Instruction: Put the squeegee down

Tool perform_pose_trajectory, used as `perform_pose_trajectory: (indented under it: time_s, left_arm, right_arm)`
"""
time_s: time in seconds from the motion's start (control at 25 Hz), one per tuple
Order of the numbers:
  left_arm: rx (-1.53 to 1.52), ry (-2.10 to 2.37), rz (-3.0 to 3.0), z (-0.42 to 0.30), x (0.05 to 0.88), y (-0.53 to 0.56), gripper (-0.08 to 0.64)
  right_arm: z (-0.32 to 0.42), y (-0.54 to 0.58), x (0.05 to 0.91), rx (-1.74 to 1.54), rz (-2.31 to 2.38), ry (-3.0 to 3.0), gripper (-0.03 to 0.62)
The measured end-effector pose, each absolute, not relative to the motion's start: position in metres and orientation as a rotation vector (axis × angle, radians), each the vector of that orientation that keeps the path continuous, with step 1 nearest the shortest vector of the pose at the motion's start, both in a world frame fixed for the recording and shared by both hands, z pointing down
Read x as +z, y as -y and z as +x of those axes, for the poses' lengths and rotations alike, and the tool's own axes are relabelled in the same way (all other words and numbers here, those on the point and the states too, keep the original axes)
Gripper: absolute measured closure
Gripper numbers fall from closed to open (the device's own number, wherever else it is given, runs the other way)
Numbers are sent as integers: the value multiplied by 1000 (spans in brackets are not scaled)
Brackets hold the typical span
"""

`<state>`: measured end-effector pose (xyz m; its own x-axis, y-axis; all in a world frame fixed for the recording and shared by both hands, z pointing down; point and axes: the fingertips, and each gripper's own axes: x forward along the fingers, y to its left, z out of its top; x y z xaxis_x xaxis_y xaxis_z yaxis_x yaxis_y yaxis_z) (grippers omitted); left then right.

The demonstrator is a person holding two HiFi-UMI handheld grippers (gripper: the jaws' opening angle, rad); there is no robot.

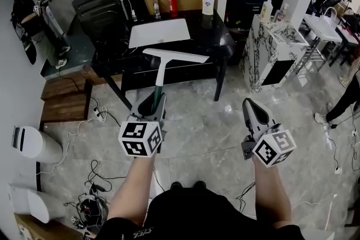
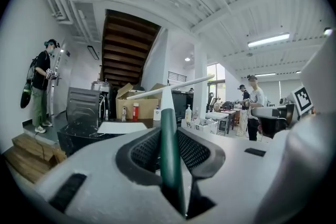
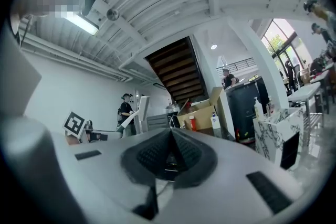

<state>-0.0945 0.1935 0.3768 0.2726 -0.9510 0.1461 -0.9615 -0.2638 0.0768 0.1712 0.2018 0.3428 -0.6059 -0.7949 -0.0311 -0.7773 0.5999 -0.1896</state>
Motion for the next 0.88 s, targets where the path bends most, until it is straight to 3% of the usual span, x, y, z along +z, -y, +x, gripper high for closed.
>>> perform_pose_trajectory:
  time_s: [0.88]
  left_arm:
    - [120,1771,2430,-71,391,-202,456]
  right_arm:
    - [194,-211,370,-295,-1398,-2741,586]
